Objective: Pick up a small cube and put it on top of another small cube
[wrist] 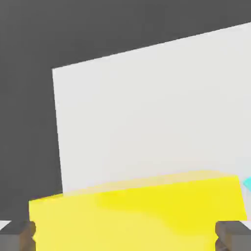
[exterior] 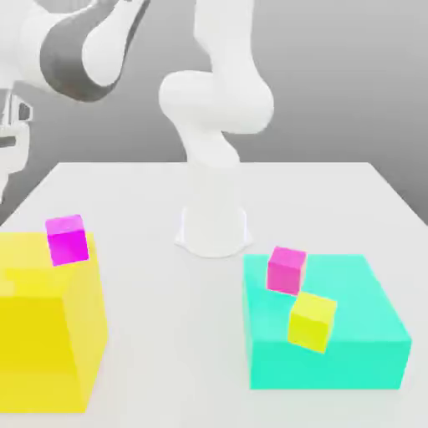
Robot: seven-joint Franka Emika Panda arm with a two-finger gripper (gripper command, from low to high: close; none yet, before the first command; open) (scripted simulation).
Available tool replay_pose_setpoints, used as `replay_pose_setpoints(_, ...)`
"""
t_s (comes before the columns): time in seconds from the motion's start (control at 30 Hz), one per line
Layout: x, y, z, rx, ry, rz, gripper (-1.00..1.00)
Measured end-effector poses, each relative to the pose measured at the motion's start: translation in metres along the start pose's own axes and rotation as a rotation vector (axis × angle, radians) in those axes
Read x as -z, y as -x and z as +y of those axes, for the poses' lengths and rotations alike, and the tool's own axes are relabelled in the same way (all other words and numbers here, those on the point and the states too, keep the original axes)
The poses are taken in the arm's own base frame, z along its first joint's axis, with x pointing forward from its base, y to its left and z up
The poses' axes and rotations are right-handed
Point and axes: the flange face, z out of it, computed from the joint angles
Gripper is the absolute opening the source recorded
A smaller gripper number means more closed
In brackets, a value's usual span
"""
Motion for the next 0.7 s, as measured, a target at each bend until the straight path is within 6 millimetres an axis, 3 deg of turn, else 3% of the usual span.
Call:
replay_pose_setpoints(0.17,-0.062,-0.065,0.012,-0.337,0.079,0.084,0.0)
replay_pose_setpoints(0.27,-0.096,-0.075,0.046,-0.521,0.143,0.106,0.0)
replay_pose_setpoints(0.33,-0.112,-0.066,0.072,-0.585,0.177,0.113,0.0)
replay_pose_setpoints(0.37,-0.117,-0.072,0.079,-0.617,0.18,0.116,0.0)
replay_pose_setpoints(0.43,-0.13,-0.083,0.085,-0.663,0.179,0.116,0.0)
replay_pose_setpoints(0.6,-0.176,-0.087,0.096,-0.674,0.179,0.117,0.0)
replay_pose_setpoints(0.63,-0.183,-0.087,0.098,-0.674,0.179,0.117,-1.0)
replay_pose_setpoints(0.7,-0.183,-0.087,0.098,-0.674,0.178,0.116,-1.0)
